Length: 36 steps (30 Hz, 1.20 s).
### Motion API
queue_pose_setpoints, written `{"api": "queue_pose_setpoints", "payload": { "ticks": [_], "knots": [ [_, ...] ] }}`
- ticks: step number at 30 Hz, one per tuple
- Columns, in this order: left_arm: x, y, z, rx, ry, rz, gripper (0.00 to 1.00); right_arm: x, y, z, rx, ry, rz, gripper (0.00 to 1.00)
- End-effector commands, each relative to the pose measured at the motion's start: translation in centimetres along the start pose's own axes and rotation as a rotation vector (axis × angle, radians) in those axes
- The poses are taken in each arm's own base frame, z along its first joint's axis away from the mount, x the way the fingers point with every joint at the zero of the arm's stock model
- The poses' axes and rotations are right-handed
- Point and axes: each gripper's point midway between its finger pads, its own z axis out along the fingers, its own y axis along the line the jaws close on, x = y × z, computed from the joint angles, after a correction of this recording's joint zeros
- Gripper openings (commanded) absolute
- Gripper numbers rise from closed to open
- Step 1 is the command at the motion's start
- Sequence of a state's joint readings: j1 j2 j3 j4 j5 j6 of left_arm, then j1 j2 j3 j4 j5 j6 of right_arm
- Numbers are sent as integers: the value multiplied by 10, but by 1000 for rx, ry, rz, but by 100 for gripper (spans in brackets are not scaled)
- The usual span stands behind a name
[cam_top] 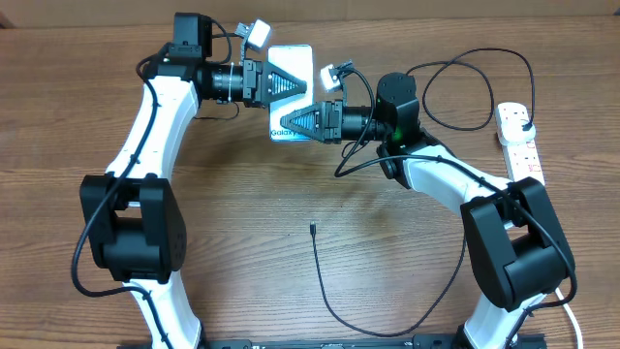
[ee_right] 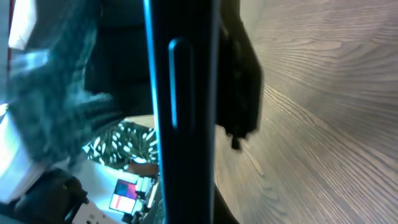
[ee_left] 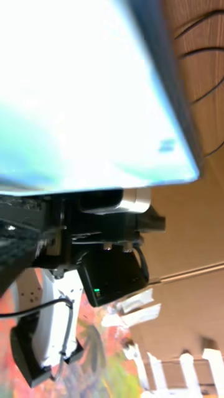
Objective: Plug charger to phone and switch on socket
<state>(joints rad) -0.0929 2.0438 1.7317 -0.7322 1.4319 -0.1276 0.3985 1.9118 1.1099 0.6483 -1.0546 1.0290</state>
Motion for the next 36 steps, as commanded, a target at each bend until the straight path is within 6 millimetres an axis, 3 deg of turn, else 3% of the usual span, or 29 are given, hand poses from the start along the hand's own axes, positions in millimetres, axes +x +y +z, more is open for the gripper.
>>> {"api": "queue_pose_setpoints", "payload": {
  "ticks": [1, 7, 15, 36],
  "knots": [
    [2, -45, 10, 103, 35, 87, 44, -11, -3, 1, 31, -66, 43, 4],
    [-1, -52, 0, 153, 25, 86, 43, -16, -6, 1, 45, -95, 43, 4],
    [-9, -47, -18, 135, -15, 84, 44, -19, -7, 0, 53, -112, 42, 4],
    [-14, -43, -34, 119, -48, 82, 48, -27, -8, -5, 57, -143, 30, 4]
  ]
}}
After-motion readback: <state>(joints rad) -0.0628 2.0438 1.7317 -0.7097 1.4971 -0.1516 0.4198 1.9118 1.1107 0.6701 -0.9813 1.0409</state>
